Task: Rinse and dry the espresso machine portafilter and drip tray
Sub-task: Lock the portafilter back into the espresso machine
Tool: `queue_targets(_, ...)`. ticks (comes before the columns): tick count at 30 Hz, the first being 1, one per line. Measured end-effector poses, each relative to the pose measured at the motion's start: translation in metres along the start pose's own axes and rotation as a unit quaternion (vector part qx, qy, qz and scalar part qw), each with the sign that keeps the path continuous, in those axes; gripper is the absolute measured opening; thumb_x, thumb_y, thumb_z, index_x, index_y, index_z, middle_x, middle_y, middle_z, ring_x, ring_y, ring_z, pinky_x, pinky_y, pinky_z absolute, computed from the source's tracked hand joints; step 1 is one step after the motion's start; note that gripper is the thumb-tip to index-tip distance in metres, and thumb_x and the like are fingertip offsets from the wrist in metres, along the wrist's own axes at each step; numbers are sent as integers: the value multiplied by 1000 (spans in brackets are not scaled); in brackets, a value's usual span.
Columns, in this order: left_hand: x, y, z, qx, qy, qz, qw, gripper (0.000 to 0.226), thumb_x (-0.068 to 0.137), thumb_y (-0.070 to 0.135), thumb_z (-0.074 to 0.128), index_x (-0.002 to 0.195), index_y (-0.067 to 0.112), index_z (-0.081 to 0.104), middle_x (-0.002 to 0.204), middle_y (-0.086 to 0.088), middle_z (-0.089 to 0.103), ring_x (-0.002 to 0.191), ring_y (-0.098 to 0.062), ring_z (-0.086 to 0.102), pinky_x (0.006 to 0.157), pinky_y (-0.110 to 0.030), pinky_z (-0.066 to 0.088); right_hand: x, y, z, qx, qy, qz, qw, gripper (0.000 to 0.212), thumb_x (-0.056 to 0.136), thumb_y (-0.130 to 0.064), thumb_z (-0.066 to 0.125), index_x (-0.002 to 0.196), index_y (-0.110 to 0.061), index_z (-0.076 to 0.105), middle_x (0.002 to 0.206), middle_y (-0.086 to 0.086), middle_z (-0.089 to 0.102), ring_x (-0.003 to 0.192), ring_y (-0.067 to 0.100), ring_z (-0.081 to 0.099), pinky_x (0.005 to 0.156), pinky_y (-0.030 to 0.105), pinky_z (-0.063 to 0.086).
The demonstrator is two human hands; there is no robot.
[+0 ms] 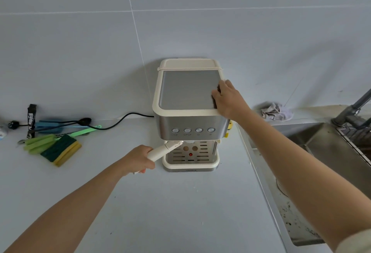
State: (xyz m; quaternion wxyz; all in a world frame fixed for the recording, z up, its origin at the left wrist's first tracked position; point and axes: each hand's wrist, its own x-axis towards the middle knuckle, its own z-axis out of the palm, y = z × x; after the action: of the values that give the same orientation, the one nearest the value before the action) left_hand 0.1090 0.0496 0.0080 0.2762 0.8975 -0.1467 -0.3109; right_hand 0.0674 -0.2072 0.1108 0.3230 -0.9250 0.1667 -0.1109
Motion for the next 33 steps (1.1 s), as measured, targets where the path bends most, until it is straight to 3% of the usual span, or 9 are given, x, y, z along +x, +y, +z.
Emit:
queue_targets(5, 3, 0, -3, 4, -1, 2, 1000, 27, 73, 0, 62, 65, 19, 45, 65, -2, 46, 44, -12, 44, 35, -13, 31, 1, 2, 1, -8, 3, -24, 1000, 37, 94, -2, 29, 60, -16, 21, 94, 13, 33, 101, 30, 38, 60, 23, 17)
queue_targets(11, 7, -3, -5, 3, 12, -2, 1000, 28, 73, 1, 63, 64, 20, 44, 62, 0, 45, 41, -10, 43, 38, -15, 31, 2, 2, 2, -31, -5, -35, 999, 18, 95, -8, 31, 77, -9, 32, 96, 10, 31, 88, 25, 37, 56, 25, 16)
queue_targets(16, 10, -4, -11, 8, 10, 3, 1000, 25, 73, 0, 64, 65, 17, 46, 62, -1, 44, 42, -12, 43, 42, -17, 32, 2, 2, 2, -46, 3, -42, 998, 30, 95, -5, 31, 66, -15, 27, 111, 23, 40, 96, 31, 42, 66, 28, 25)
queue_targets(19, 12, -3, -14, 11, 4, 9, 1000, 25, 73, 0, 64, 66, 17, 47, 64, -2, 45, 46, -14, 44, 45, -18, 34, 1, 1, 2, -58, 10, -46, 997, 31, 94, -4, 31, 65, -14, 33, 101, 17, 35, 106, 36, 43, 72, 35, 34)
queue_targets(23, 14, -4, -16, 17, 1, 14, 1000, 26, 72, 0, 65, 65, 18, 47, 63, -1, 46, 44, -13, 44, 42, -18, 33, 1, 0, 2, -77, 10, -77, 994, 43, 92, 2, 30, 58, -20, 14, 107, 26, 40, 104, 36, 42, 71, 38, 36)
queue_targets(26, 19, 0, -17, 22, 2, 16, 1000, 25, 72, 1, 64, 65, 18, 48, 62, -2, 46, 44, -12, 45, 44, -18, 32, 1, 0, 2, -76, 5, -53, 996, 37, 94, -2, 30, 61, -16, 26, 113, 27, 41, 105, 36, 43, 71, 34, 33)
queue_targets(28, 22, 2, -17, 24, -1, 18, 1000, 26, 72, 1, 64, 66, 20, 47, 63, -1, 47, 45, -12, 45, 43, -18, 32, 4, 1, 4, -73, 8, -28, 997, 18, 96, -12, 32, 90, -3, 47, 119, 24, 42, 107, 35, 46, 73, 31, 32)
queue_targets(30, 24, 2, -18, 29, -7, 22, 999, 26, 73, 2, 65, 67, 21, 47, 65, 0, 47, 47, -11, 46, 45, -18, 33, 6, 1, 4, -89, 14, -22, 996, 31, 97, -18, 33, 117, 3, 40, 123, 22, 43, 108, 34, 47, 74, 29, 31)
queue_targets(33, 26, -1, -20, 28, -13, 31, 999, 24, 72, 2, 65, 67, 20, 49, 65, -1, 48, 47, -12, 46, 48, -19, 34, 5, 3, 4, -87, 5, -17, 996, 19, 96, -11, 32, 90, -1, 46, 119, 24, 42, 109, 35, 45, 73, 32, 33)
